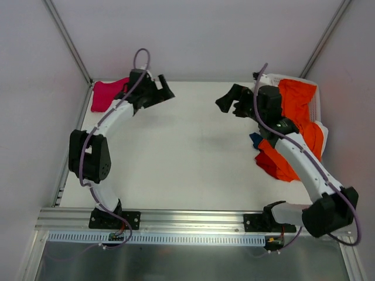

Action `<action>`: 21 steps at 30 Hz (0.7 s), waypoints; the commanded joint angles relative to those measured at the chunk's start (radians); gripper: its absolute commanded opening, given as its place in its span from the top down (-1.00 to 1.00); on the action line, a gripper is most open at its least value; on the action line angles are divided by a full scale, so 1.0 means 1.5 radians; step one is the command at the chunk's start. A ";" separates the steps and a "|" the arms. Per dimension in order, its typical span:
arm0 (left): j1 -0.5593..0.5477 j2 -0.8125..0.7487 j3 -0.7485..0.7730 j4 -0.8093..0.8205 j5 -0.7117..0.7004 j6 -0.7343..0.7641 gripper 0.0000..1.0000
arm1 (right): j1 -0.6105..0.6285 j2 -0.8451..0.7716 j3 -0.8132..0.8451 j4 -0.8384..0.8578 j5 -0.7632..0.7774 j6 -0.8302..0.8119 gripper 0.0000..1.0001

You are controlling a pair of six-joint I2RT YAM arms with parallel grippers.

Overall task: Fold and stack the t-shirts
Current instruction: Put the neatly folded tshirt into the corner of the board with the left arm

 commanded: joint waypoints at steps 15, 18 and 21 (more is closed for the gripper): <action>-0.284 0.003 -0.101 0.043 -0.257 0.185 -0.89 | -0.190 0.170 -0.035 -0.321 0.388 -0.009 -0.99; -0.284 0.002 -0.107 0.043 -0.269 0.196 -0.90 | -0.190 0.197 -0.016 -0.327 0.392 -0.007 -0.99; -0.283 -0.001 -0.109 0.042 -0.274 0.199 -0.91 | -0.190 0.197 -0.001 -0.336 0.392 -0.008 -0.99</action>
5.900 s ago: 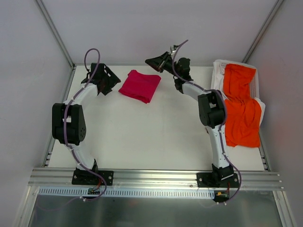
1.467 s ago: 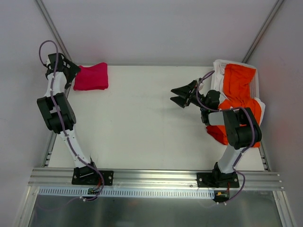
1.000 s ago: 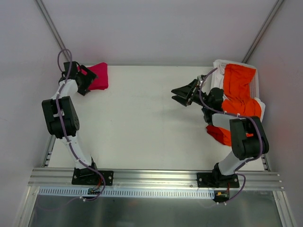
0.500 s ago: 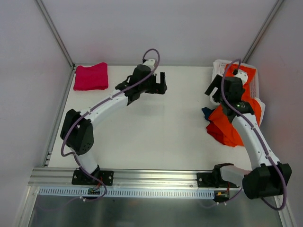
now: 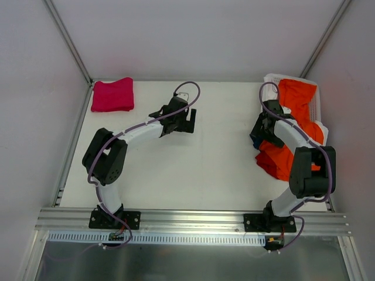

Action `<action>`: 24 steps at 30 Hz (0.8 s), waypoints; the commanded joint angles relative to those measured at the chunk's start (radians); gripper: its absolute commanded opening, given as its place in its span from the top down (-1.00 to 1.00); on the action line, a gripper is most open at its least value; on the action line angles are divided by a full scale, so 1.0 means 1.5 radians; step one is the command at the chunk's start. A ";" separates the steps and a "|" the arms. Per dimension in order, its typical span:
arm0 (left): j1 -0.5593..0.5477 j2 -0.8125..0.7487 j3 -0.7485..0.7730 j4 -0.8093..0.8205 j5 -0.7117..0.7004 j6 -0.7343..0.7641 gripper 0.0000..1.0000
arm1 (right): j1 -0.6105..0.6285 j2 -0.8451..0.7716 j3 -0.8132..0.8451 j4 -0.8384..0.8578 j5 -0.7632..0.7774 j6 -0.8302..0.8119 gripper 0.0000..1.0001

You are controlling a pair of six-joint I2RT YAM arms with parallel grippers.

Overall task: Fold and stack the t-shirts
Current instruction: Put the neatly folded tshirt into the corner of the board with the left arm

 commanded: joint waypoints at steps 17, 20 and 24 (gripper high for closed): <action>-0.003 -0.281 -0.152 0.138 -0.079 0.012 -0.98 | 0.313 -0.091 0.197 -0.063 -0.025 -0.097 -0.99; -0.005 -0.374 -0.198 0.160 -0.222 -0.009 -0.98 | 0.363 -0.120 0.178 -0.001 -0.041 -0.141 -0.99; -0.004 -0.432 -0.235 0.137 -0.412 -0.013 -0.98 | 0.406 -0.135 0.179 0.024 -0.031 -0.157 -0.99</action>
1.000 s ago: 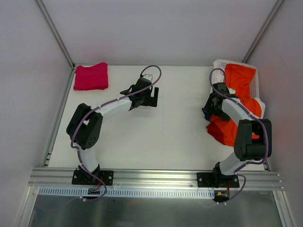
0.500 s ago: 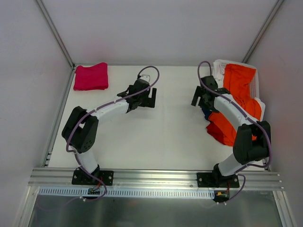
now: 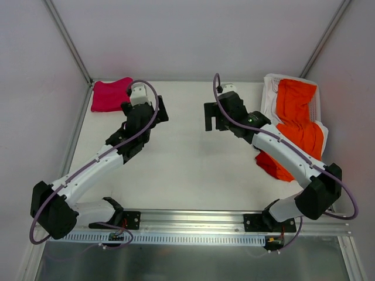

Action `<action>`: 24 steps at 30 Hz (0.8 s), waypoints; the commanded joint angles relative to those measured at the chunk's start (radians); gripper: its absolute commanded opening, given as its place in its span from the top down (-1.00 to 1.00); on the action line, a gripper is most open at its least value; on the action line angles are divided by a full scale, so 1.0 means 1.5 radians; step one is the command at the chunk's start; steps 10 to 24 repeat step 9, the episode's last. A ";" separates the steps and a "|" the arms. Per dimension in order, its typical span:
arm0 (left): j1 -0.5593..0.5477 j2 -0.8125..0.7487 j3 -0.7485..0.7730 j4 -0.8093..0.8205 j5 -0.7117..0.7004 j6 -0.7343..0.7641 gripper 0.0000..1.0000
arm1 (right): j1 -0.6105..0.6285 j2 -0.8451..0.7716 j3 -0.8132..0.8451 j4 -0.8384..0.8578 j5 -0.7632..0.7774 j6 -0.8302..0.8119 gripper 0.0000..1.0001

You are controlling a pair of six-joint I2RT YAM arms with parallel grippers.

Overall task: Fold and stack the t-shirts
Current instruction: Put the neatly folded tshirt into the corner of the board with the left arm

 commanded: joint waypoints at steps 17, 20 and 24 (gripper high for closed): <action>-0.004 -0.007 0.000 -0.051 -0.182 -0.045 -0.98 | 0.056 -0.069 -0.026 0.048 0.045 -0.055 -0.99; -0.004 -0.007 0.000 -0.051 -0.182 -0.045 -0.98 | 0.056 -0.069 -0.026 0.048 0.045 -0.055 -0.99; -0.004 -0.007 0.000 -0.051 -0.182 -0.045 -0.98 | 0.056 -0.069 -0.026 0.048 0.045 -0.055 -0.99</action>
